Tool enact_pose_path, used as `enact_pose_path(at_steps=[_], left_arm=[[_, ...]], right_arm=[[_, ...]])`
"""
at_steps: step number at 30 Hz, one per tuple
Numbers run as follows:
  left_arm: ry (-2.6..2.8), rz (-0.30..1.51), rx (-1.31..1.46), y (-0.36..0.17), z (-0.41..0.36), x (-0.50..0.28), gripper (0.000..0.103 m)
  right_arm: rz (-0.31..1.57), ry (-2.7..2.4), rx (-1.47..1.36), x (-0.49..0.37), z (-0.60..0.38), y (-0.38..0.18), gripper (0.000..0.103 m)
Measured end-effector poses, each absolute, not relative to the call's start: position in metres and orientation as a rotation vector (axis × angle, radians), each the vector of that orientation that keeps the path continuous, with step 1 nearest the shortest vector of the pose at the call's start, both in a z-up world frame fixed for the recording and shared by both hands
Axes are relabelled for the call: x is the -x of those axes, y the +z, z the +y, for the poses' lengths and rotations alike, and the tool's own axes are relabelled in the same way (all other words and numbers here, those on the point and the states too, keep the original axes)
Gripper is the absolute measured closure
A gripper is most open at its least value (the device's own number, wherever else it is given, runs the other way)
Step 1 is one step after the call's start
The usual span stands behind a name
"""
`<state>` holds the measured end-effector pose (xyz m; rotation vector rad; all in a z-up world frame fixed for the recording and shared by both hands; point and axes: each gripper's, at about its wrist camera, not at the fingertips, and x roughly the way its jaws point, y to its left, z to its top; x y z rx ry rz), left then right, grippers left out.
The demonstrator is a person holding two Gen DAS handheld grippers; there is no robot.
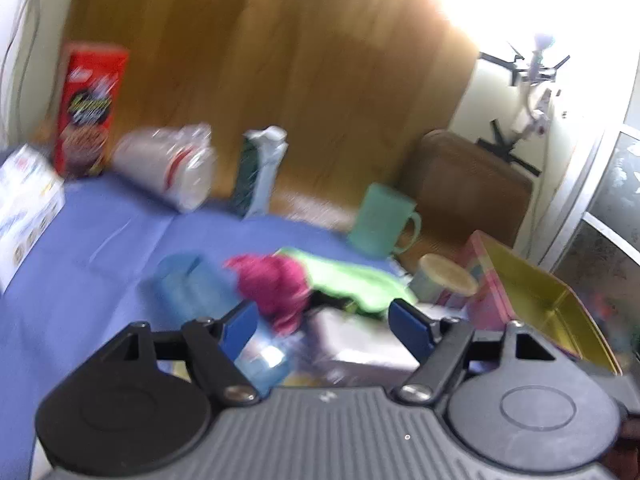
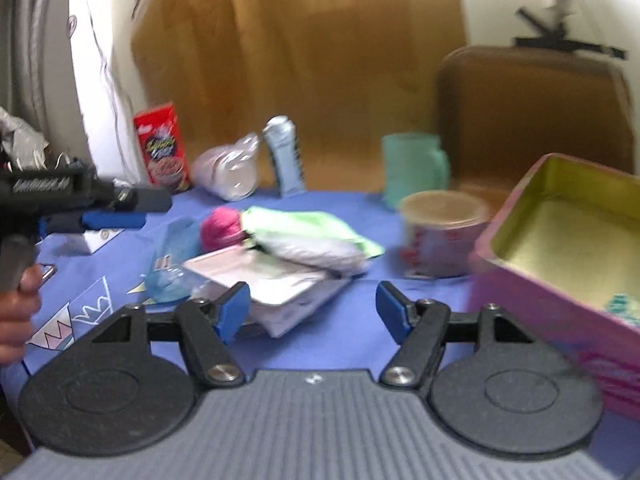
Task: Organize soft objects
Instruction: 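Grasp the clear white plastic case on the table with the right gripper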
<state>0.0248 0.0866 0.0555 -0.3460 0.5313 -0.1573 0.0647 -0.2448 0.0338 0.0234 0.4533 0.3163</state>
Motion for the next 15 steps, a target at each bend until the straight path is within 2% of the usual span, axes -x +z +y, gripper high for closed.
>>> enact_pose_path(at_steps=[5, 6, 7, 8, 10, 11, 15], left_arm=[[-0.190, 0.581, 0.427, 0.038, 0.101, -0.033, 0.029], [-0.203, 0.587, 0.430, 0.037, 0.100, -0.037, 0.029], [-0.216, 0.591, 0.422, 0.035, 0.097, -0.040, 0.029], [-0.223, 0.595, 0.411, 0.034, 0.095, -0.043, 0.029], [-0.227, 0.604, 0.402, 0.028, 0.094, -0.052, 0.029], [-0.235, 0.599, 0.399, 0.029, 0.093, -0.054, 0.029], [-0.267, 0.606, 0.430, 0.028, 0.092, -0.057, 0.029]], right_arm=[[0.474, 0.316, -0.202, -0.092, -0.233, 0.010, 0.026], [0.493, 0.331, -0.214, -0.105, -0.228, 0.009, 0.031], [0.492, 0.339, -0.236, -0.105, -0.224, 0.011, 0.042], [0.488, 0.343, -0.223, -0.107, -0.221, 0.013, 0.061], [0.491, 0.335, -0.180, -0.107, -0.212, 0.015, 0.078], [0.492, 0.339, -0.176, -0.105, -0.213, 0.016, 0.083], [0.462, 0.329, -0.119, -0.089, -0.216, 0.010, 0.089]])
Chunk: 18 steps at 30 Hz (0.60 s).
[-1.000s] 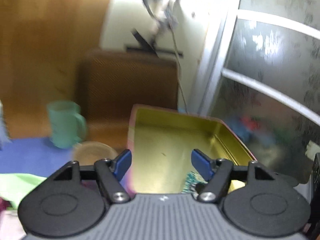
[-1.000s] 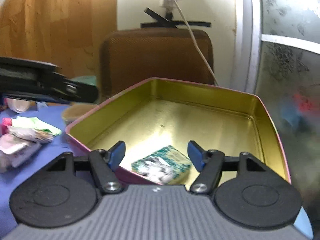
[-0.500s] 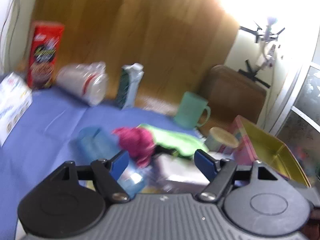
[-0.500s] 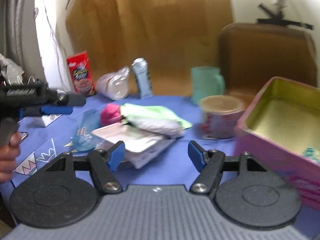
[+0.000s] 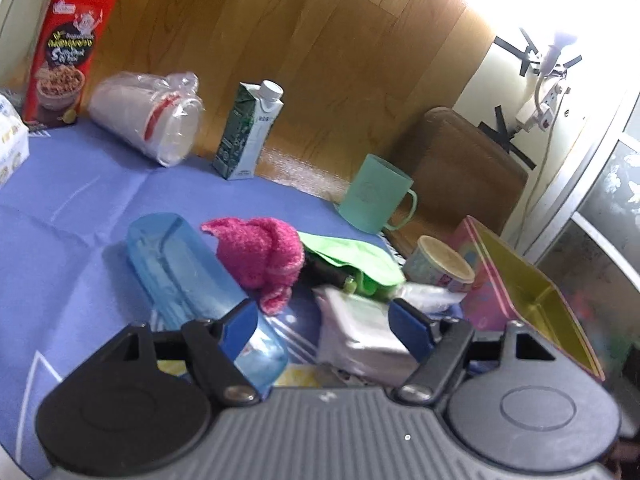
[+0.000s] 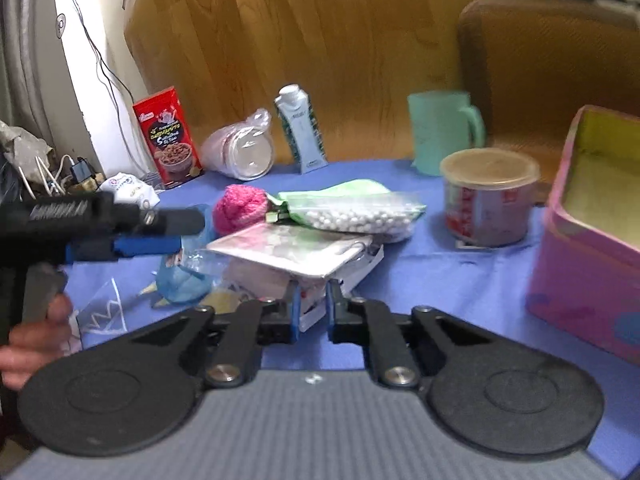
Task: Organize soft objects
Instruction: 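Grasp the clear white plastic case on the table with the right gripper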
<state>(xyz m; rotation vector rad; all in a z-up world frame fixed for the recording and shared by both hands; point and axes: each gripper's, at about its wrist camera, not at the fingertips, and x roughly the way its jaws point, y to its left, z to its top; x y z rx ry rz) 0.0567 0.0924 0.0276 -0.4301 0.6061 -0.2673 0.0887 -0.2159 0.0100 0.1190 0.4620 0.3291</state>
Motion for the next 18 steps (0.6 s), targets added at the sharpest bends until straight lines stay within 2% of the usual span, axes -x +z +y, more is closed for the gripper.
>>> enact_pose_path(at_steps=[4, 9, 10, 11, 14, 18], left_arm=[[-0.320, 0.621, 0.437, 0.026, 0.090, -0.045, 0.029], [-0.434, 0.653, 0.410, 0.029, 0.074, -0.036, 0.029], [-0.452, 0.661, 0.404, 0.030, 0.070, -0.036, 0.029], [-0.469, 0.671, 0.398, 0.031, 0.065, -0.035, 0.029], [-0.505, 0.719, 0.349, 0.032, 0.048, -0.031, 0.029], [-0.509, 0.796, 0.298, 0.024, 0.032, -0.019, 0.031]], right_arm=[[0.451, 0.342, -0.130, -0.045, -0.239, -0.001, 0.089], [0.543, 0.395, -0.094, 0.007, -0.255, -0.007, 0.086], [0.545, 0.378, -0.089, 0.013, -0.256, -0.006, 0.075], [0.534, 0.362, -0.091, 0.020, -0.257, -0.006, 0.054], [0.485, 0.364, -0.133, 0.023, -0.260, 0.000, 0.023], [0.501, 0.411, -0.136, -0.015, -0.246, 0.005, 0.019]])
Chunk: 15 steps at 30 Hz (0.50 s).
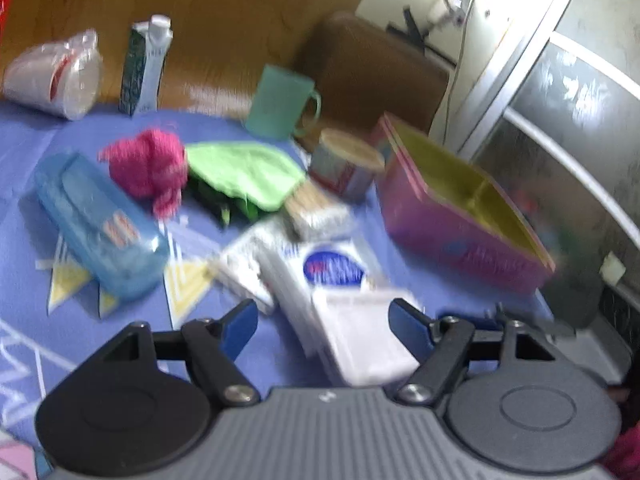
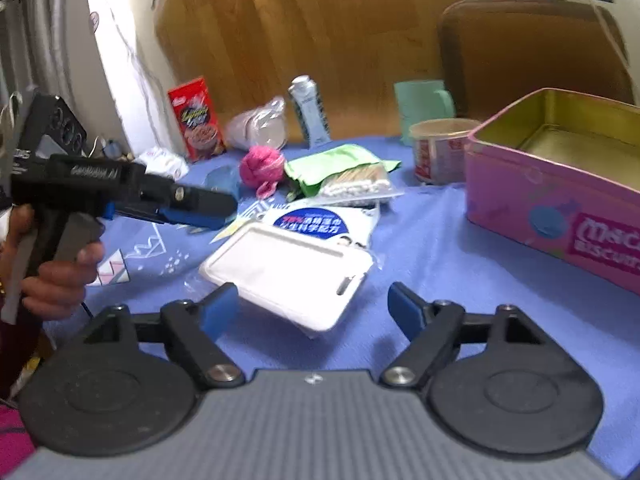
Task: Organize soft objects
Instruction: 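Grasp the clear white plastic case on the table with the right gripper, then carry the plastic case over the pink tin and open the right gripper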
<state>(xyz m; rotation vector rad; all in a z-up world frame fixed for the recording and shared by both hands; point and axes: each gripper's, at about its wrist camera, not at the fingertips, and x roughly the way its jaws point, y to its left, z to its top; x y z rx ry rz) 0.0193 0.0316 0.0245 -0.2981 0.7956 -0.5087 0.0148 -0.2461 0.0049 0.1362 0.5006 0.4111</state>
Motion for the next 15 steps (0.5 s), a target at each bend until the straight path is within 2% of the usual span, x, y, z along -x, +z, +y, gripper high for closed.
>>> enact_pose_path(at_steps=[1, 2, 3, 4, 10, 15], left_arm=[[-0.509, 0.819, 0.300, 0.021, 0.029, -0.018, 0.043], [-0.520, 0.836, 0.298, 0.017, 0.025, -0.017, 0.062], [-0.539, 0.850, 0.292, 0.015, 0.021, -0.015, 0.068], [-0.542, 0.851, 0.285, 0.014, 0.019, -0.013, 0.067], [-0.544, 0.755, 0.199, 0.044, 0.004, 0.006, 0.067], [-0.567, 0.657, 0.142, 0.078, -0.039, -0.015, 0.064]], right_arm=[[0.507, 0.413, -0.124, -0.022, -0.240, 0.004, 0.019], [0.509, 0.422, -0.120, -0.031, -0.241, 0.001, 0.021], [0.512, 0.432, -0.122, -0.032, -0.238, -0.002, 0.026], [0.507, 0.458, -0.125, -0.030, -0.237, -0.003, 0.038], [0.354, 0.383, -0.046, 0.010, -0.232, 0.012, 0.047], [0.193, 0.240, -0.034, 0.036, -0.242, 0.024, 0.047]])
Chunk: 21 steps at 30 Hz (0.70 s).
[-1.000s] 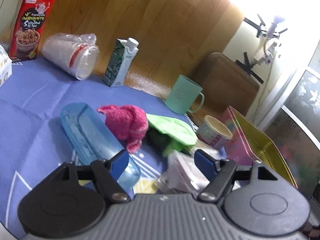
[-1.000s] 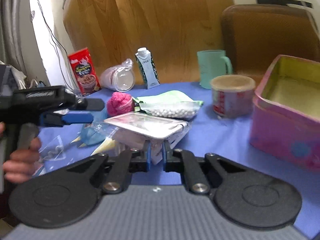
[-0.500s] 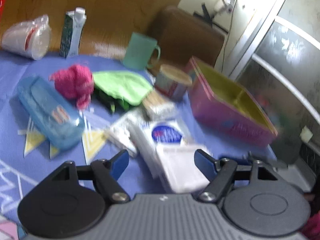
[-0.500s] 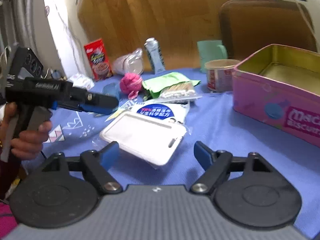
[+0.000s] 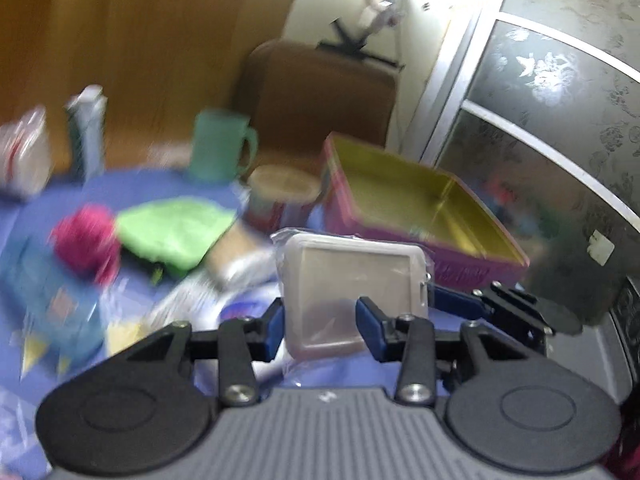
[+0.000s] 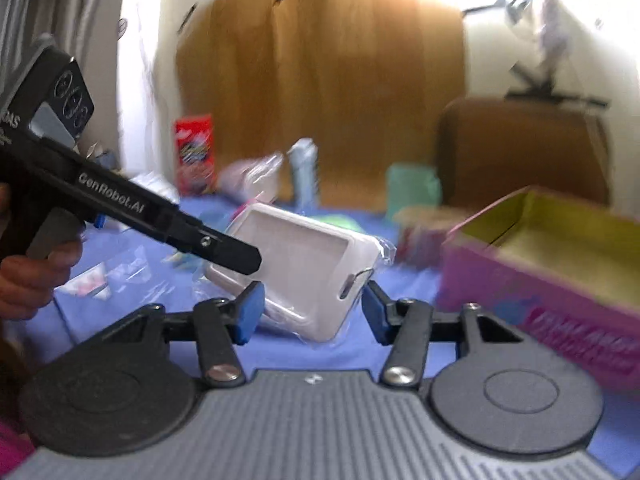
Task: Organize soft objects
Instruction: 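Carry the plastic case over the pink tin and open the right gripper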
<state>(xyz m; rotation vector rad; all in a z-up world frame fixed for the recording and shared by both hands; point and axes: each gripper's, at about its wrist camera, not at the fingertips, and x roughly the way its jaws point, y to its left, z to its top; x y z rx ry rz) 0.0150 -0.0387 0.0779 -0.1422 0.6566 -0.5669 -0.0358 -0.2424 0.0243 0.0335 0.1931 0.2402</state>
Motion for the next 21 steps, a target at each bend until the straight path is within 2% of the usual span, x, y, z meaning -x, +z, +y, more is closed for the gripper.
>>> enact_pose_path(at_steps=[7, 13, 17, 21], left_arm=[[-0.661, 0.551, 0.046, 0.098, -0.127, -0.076, 0.058], [-0.634, 0.570, 0.064, 0.083, -0.185, -0.118, 0.057], [-0.595, 0.560, 0.106, 0.079, -0.171, -0.113, 0.057], [-0.555, 0.499, 0.163, 0.083, -0.118, -0.086, 0.055]], right_arm=[[0.102, -0.002, -0.059, 0.022, -0.329, 0.038, 0.047], [0.198, -0.154, -0.123, -0.008, -0.357, 0.034, 0.046], [0.255, -0.320, -0.093, -0.018, -0.359, 0.024, 0.044], [0.207, -0.333, -0.195, -0.009, -0.383, 0.025, 0.044]])
